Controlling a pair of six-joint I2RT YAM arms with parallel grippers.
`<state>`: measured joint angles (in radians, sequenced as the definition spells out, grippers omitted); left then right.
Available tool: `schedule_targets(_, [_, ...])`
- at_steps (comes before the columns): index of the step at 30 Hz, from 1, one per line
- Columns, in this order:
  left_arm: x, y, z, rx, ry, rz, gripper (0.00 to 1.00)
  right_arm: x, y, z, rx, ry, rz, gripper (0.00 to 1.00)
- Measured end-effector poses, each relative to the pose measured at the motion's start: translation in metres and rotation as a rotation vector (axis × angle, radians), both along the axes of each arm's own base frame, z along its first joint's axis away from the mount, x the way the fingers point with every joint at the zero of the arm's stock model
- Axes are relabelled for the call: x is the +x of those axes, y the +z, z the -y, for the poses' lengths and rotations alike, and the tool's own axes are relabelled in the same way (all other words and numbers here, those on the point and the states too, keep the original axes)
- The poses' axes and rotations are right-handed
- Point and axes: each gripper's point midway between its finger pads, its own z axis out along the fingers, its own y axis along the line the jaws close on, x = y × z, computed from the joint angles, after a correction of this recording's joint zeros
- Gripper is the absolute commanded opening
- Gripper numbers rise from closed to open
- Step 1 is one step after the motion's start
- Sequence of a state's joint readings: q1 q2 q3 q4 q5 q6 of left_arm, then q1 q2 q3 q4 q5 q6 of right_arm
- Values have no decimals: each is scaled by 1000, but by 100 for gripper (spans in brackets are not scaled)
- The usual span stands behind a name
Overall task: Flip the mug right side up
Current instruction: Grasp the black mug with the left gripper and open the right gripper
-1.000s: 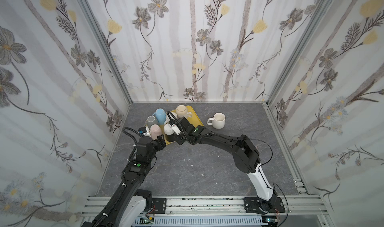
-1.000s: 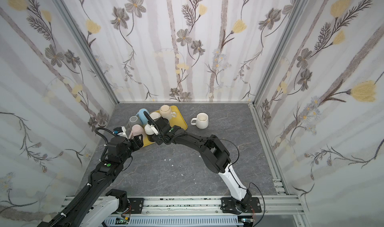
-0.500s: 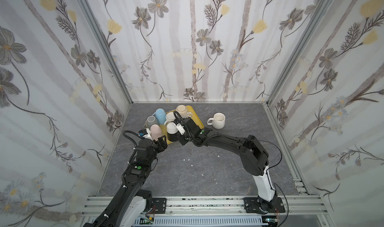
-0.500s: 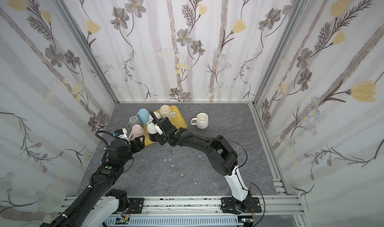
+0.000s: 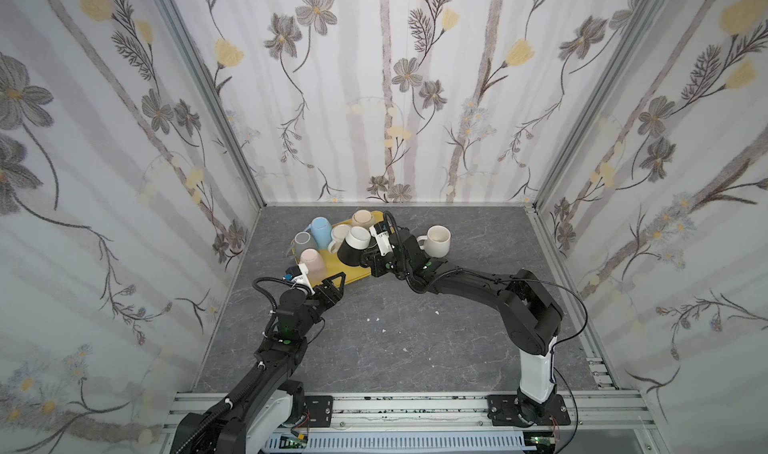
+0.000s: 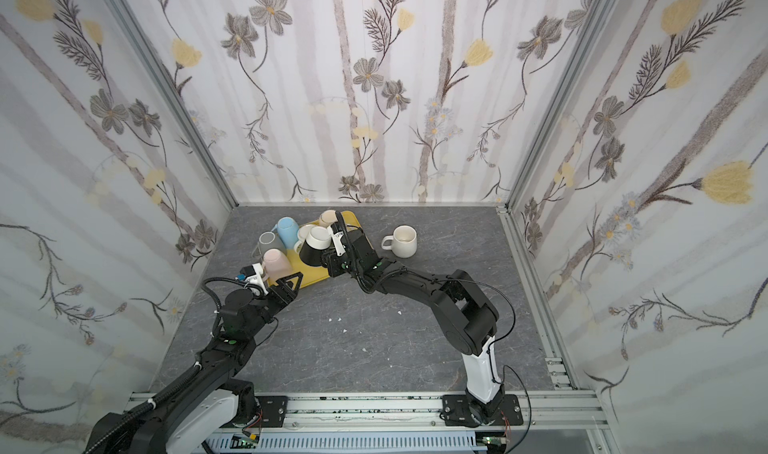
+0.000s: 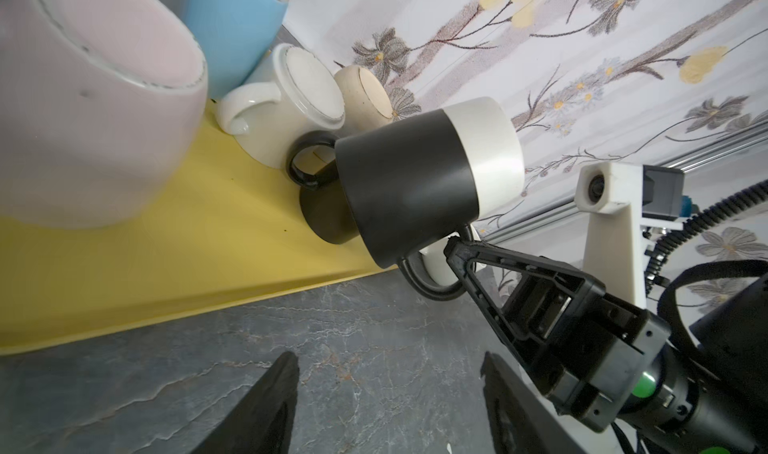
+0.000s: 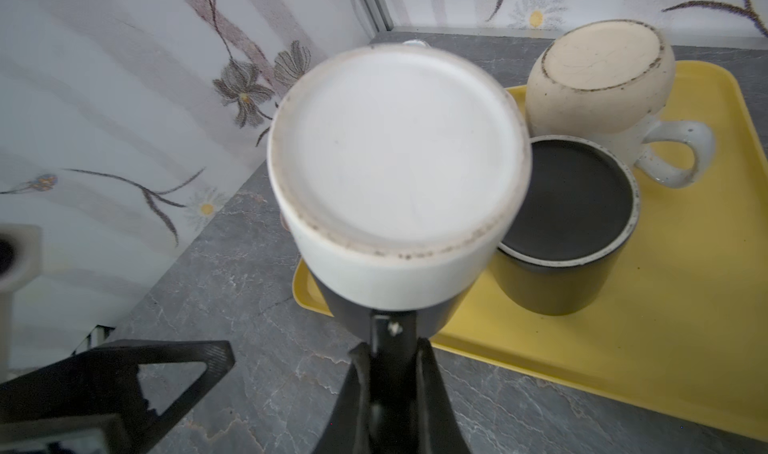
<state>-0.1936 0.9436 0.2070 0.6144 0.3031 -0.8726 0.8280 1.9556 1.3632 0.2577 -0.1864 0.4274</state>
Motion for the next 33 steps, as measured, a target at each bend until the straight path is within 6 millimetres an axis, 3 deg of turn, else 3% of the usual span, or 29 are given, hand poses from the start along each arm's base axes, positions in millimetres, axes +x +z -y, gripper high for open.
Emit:
schedule_targets(8, [12,8,19,-244,-61,-16,61,-8,23,-11,161,23,-65,0])
schedule_targets(17, [24,33,23,-417,-74,41,51,2,29,-1,305,-18,-154,0])
schedule_targets(33, [52,21,43,-622,-141,-24,37,-13,45,-6,425,4,-224,0])
